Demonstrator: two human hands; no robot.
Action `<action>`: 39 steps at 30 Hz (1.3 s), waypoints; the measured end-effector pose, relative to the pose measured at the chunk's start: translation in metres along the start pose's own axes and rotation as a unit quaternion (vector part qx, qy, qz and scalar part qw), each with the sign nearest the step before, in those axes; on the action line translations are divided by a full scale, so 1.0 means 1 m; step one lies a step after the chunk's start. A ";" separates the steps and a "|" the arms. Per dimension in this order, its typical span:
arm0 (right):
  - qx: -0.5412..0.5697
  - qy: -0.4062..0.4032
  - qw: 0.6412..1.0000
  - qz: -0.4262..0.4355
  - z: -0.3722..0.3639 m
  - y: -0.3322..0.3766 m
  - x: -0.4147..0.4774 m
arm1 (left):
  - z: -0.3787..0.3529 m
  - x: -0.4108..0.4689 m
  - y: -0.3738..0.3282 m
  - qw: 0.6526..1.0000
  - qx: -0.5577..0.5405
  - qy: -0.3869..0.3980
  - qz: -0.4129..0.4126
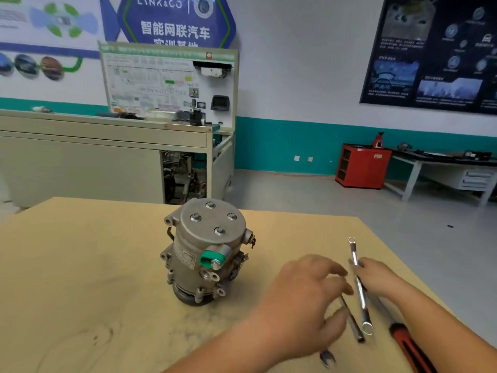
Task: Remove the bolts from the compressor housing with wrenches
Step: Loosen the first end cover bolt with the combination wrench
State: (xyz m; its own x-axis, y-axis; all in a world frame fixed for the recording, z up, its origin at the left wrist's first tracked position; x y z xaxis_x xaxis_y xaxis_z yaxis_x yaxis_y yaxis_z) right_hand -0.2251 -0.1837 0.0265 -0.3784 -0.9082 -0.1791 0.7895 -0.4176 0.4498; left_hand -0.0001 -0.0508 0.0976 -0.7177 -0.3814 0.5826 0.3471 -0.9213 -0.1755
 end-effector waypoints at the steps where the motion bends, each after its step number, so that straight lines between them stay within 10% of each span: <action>1: 0.065 0.001 0.998 0.015 0.010 0.012 -0.011 | 0.027 -0.005 0.005 0.998 0.038 -0.049 -0.013; 4: 0.194 0.009 0.980 0.053 0.034 0.054 -0.054 | 0.096 -0.012 0.033 0.979 0.159 -0.123 0.029; 14: 0.280 0.178 0.921 0.206 -0.007 0.159 -0.198 | 0.123 -0.066 0.147 0.932 0.190 0.184 0.248; 39: -0.012 0.200 0.964 0.176 -0.013 0.188 -0.201 | 0.105 -0.082 0.140 0.915 0.254 0.071 0.304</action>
State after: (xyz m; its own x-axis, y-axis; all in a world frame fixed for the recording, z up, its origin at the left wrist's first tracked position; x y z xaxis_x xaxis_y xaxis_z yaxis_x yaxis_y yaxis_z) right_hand 0.0055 -0.0794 0.1358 0.1279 -0.9298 -0.3451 0.8475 -0.0783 0.5250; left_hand 0.1710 -0.1402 0.1089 -0.3580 -0.8511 0.3840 0.9185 -0.3950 -0.0193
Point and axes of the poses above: each hand's wrist, its own x-axis towards the middle knuckle, its own z-axis out of the back of the hand, y = z × x, the point moved 3 cm from there along x, towards the middle knuckle, and after that the axes turned 11 degrees about -z, right-handed, at the moved point
